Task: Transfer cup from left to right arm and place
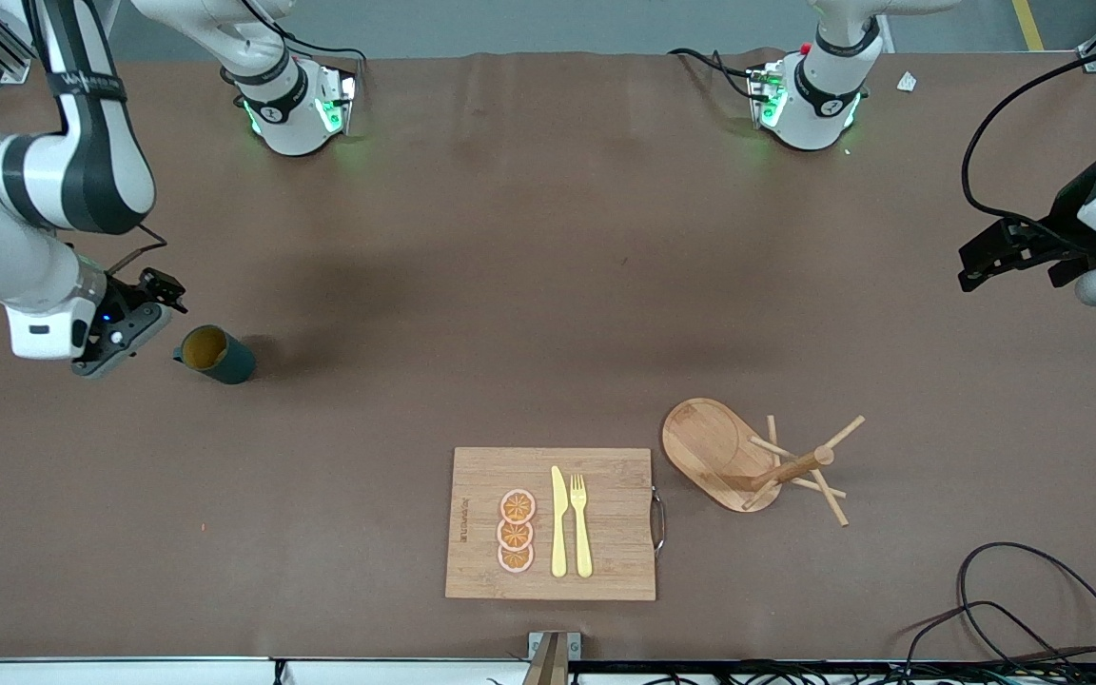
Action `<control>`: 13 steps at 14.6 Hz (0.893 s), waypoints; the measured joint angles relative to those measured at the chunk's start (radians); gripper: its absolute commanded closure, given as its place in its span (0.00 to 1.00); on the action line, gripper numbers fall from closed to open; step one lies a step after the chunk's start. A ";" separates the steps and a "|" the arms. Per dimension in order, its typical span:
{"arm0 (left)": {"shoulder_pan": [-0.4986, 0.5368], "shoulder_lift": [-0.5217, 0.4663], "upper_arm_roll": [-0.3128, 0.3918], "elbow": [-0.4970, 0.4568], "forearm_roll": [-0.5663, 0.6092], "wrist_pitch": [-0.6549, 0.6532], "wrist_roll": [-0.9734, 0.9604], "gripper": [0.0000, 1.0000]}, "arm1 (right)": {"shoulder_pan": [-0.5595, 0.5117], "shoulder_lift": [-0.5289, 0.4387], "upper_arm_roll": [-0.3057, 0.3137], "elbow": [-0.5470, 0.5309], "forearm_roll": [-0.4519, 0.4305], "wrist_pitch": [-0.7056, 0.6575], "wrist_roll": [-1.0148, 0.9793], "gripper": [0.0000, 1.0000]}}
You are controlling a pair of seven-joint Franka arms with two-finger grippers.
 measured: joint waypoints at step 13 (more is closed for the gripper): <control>0.000 0.000 0.000 0.000 0.000 0.000 0.000 0.00 | 0.016 -0.003 -0.008 0.394 0.014 -0.390 0.733 0.00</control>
